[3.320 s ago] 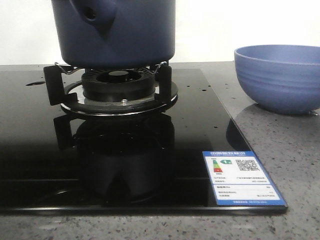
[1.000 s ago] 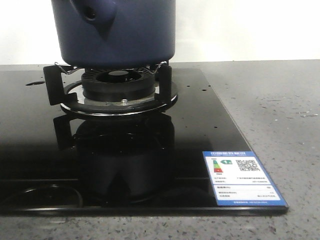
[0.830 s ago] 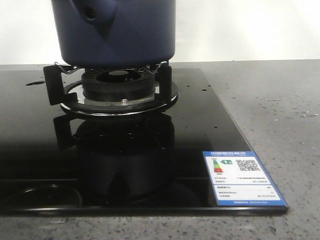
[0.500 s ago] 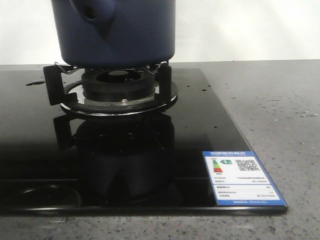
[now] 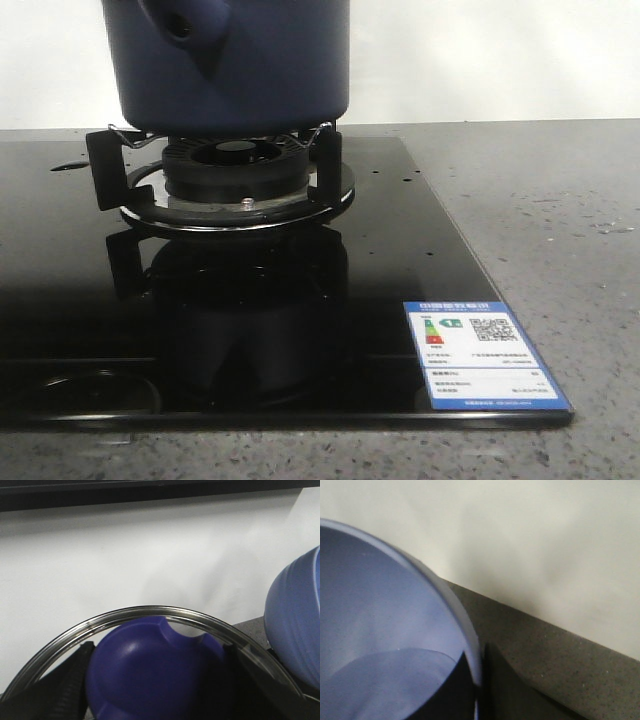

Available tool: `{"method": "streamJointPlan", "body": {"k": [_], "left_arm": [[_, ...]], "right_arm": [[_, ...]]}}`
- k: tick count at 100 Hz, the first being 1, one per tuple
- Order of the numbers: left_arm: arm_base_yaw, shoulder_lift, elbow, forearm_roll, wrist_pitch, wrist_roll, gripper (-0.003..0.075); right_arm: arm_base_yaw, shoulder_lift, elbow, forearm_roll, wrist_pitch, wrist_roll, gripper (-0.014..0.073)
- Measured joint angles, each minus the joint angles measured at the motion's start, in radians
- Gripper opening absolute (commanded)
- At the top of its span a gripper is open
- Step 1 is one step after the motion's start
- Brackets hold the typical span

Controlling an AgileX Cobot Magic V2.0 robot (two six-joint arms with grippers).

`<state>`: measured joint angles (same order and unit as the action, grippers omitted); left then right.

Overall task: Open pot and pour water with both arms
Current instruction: 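Tilt the bowl with the right gripper to pour water into the pot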

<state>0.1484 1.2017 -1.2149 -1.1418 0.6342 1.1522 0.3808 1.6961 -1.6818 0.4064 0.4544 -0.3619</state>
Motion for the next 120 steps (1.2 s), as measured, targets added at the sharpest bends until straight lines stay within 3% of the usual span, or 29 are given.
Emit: {"method": "streamJointPlan", "body": {"k": [75,103,120], "left_arm": [[0.002,0.000,0.000,0.000,-0.001,0.000,0.0388],[0.002,0.000,0.000,0.000,-0.002,0.000,0.0388],[0.002,0.000,0.000,0.000,-0.002,0.000,0.0388]], "right_arm": [[0.157,-0.082,0.355,-0.050,-0.727,-0.049,-0.0042],[0.164,-0.111,0.429,-0.067,-0.905,-0.049,-0.0042],[0.164,-0.114,0.433,-0.070,-0.936,-0.049,-0.0042]]}}
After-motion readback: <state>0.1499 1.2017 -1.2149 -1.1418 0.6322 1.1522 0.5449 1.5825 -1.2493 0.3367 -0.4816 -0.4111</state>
